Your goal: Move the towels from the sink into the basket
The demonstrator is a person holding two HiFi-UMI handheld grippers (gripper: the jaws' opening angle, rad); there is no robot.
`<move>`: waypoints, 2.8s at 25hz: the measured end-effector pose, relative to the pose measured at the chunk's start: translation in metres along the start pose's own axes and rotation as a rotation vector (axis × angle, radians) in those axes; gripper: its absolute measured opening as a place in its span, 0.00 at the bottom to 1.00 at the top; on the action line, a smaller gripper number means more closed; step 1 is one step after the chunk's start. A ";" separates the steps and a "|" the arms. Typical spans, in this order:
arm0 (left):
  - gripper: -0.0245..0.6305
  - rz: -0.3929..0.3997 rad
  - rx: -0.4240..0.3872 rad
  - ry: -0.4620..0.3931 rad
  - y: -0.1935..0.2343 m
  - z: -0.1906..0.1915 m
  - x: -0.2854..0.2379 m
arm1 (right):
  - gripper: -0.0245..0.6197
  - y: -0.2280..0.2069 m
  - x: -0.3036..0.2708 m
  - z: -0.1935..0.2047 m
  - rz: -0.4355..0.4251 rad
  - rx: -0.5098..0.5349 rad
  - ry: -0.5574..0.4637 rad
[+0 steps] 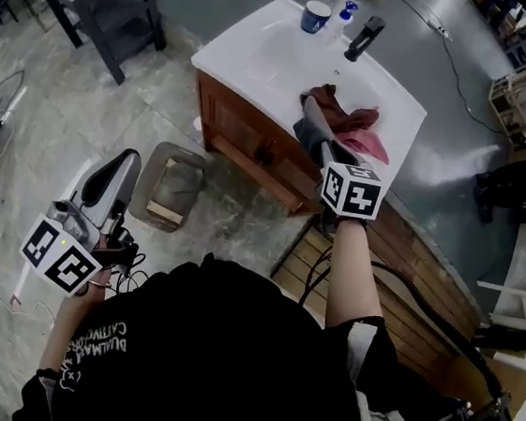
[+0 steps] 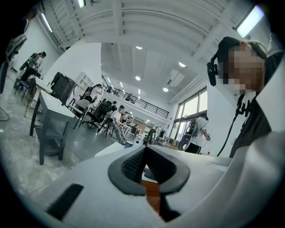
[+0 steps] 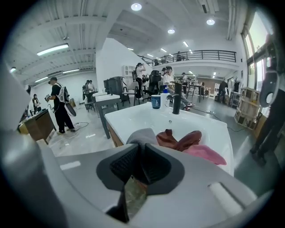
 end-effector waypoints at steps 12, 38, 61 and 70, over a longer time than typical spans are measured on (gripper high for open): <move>0.03 -0.034 0.012 -0.015 0.005 0.000 0.036 | 0.09 0.033 0.041 -0.031 -0.014 0.071 -0.164; 0.03 0.125 -0.033 -0.014 0.035 -0.078 0.165 | 0.09 0.249 0.206 -0.110 -0.349 -0.161 -0.512; 0.03 0.338 0.073 0.074 0.104 -0.040 0.236 | 0.09 0.413 0.149 -0.035 -0.385 -0.063 -0.188; 0.04 0.180 0.018 0.270 0.166 0.038 0.193 | 0.09 0.417 0.043 0.005 -0.500 -0.023 -0.008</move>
Point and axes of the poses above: the fingertips, and each gripper's own axes: x backward along the fingers, y to its left, z out of its underside, the point moved 7 cm from there along x, backward along the fingers, and after that the axes turned 13 degrees about z, right-handed, at the moved point
